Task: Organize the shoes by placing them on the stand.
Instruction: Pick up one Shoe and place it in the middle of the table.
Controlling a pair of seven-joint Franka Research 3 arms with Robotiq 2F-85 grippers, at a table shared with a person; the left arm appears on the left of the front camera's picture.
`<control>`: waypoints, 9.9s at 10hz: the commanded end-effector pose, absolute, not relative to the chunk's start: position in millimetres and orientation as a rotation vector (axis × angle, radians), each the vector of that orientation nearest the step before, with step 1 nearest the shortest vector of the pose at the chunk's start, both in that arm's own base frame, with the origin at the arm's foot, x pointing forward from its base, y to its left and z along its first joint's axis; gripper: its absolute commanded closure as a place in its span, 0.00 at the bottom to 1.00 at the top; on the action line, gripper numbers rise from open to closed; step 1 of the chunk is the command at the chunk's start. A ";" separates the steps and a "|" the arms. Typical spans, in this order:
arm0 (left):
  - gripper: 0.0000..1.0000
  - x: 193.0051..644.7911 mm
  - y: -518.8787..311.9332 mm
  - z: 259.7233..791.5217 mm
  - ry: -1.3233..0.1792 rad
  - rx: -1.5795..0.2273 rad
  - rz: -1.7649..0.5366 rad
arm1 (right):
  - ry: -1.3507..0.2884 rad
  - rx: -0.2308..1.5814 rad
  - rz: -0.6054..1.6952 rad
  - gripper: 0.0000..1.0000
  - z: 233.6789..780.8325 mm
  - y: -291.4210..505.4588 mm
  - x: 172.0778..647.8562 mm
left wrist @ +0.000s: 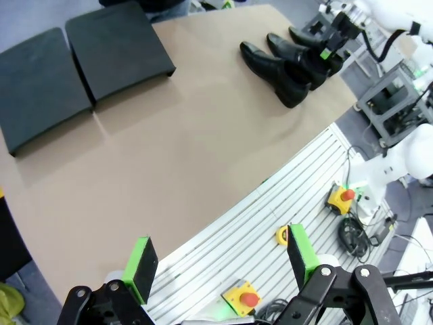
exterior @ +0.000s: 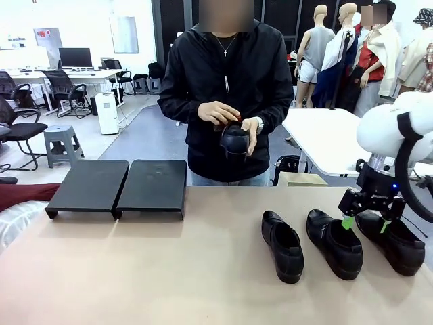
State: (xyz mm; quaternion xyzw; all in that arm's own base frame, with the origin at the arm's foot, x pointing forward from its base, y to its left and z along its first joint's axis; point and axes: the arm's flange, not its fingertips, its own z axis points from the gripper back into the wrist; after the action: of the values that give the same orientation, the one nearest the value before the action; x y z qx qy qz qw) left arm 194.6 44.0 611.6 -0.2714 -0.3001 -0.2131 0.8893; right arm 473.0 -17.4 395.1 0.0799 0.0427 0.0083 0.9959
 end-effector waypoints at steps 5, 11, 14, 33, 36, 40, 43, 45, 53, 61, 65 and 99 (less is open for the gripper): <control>0.00 194.4 42.4 609.8 -0.632 -0.576 -0.458 | 0.224 0.165 -0.042 0.00 346.5 -19.4 502.8; 0.00 194.4 42.4 609.8 -0.632 -0.576 -0.458 | 0.224 0.155 -0.012 1.00 336.6 -14.2 498.5; 0.00 194.4 42.4 609.8 -0.632 -0.576 -0.458 | 0.220 0.139 -0.018 1.00 336.8 -13.5 495.6; 0.00 194.4 42.4 609.8 -0.632 -0.576 -0.458 | 0.078 0.066 0.081 1.00 520.2 61.3 360.9; 0.00 194.4 42.4 609.8 -0.632 -0.576 -0.458 | -0.008 0.111 -0.138 1.00 556.0 -26.8 293.4; 0.00 194.4 42.4 609.8 -0.632 -0.576 -0.458 | -0.053 0.268 -0.333 1.00 544.8 -89.1 272.1; 0.00 194.4 42.4 609.8 -0.632 -0.576 -0.458 | -0.075 0.341 -0.267 1.00 541.7 -82.7 273.5; 0.00 194.4 42.4 609.8 -0.632 -0.576 -0.458 | -0.088 0.345 -0.170 1.00 554.0 -36.0 280.4; 0.00 194.4 42.4 609.8 -0.632 -0.576 -0.458 | 0.002 0.345 0.239 1.00 474.4 315.9 393.6; 0.00 194.4 42.4 609.8 -0.632 -0.576 -0.458 | 0.224 0.340 0.156 1.00 345.6 378.0 410.7; 0.00 194.4 42.4 609.8 -0.632 -0.576 -0.458 | 0.252 0.401 0.263 0.00 345.0 379.1 401.8; 0.00 194.4 42.4 609.8 -0.632 -0.576 -0.458 | 0.004 1.055 -0.003 0.00 556.2 -112.4 306.2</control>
State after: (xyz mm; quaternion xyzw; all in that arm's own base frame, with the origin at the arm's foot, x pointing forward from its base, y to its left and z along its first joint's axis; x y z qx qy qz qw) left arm 194.6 44.0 611.6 -0.2712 -0.3002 -0.2131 0.8893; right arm 290.1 -90.7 570.4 0.4436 -0.0092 -0.0139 0.8960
